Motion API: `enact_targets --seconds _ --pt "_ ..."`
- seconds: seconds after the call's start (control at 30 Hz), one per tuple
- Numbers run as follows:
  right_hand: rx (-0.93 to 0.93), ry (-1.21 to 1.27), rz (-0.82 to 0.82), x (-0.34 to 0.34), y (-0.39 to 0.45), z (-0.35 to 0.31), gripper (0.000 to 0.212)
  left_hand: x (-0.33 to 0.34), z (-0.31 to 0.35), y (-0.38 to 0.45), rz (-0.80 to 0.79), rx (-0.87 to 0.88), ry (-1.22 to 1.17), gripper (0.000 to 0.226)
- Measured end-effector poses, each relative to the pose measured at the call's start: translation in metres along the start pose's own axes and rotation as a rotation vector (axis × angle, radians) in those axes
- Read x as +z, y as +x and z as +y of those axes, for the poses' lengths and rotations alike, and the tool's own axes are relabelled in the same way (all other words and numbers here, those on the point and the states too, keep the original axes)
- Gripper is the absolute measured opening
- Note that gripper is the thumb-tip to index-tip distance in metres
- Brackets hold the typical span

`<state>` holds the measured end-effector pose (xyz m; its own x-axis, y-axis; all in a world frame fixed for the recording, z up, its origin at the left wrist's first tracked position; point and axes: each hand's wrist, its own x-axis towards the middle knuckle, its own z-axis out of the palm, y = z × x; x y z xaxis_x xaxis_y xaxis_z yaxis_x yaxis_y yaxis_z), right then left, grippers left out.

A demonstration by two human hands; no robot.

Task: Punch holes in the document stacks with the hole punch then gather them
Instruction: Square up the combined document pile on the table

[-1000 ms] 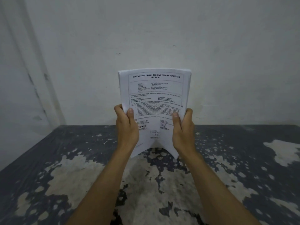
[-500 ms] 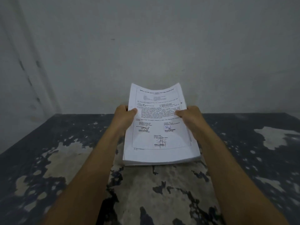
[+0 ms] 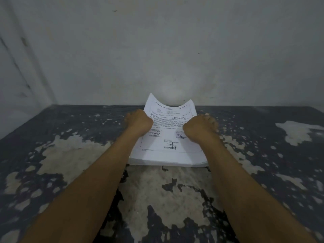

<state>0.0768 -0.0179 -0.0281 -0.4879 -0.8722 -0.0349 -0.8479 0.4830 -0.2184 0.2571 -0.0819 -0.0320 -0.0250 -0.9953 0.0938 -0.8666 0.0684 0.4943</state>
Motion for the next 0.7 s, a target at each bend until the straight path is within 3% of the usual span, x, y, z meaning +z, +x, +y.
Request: enact_targets --seconds 0.27,0.4,0.53,0.63,0.7 --pt "-0.018 -0.007 -0.025 0.001 0.026 -0.007 0.068 0.002 0.006 0.028 -0.101 -0.042 0.014 0.036" --pt "-0.067 0.088 0.018 0.004 0.031 -0.009 0.074 0.002 0.009 0.04 -0.158 -0.024 0.134 0.041" --pt "-0.118 0.087 -0.008 0.003 0.033 -0.011 0.065 0.005 0.014 0.049 -0.24 -0.014 0.287 0.044" --pt "-0.13 0.198 -0.043 -0.002 0.034 -0.007 0.063 0.006 0.015 0.048 -0.2 -0.042 0.32 0.055" --pt "-0.147 0.3 -0.028 -0.006 0.033 0.0 0.059 0.004 0.016 0.043 -0.075 -0.013 0.314 0.061"
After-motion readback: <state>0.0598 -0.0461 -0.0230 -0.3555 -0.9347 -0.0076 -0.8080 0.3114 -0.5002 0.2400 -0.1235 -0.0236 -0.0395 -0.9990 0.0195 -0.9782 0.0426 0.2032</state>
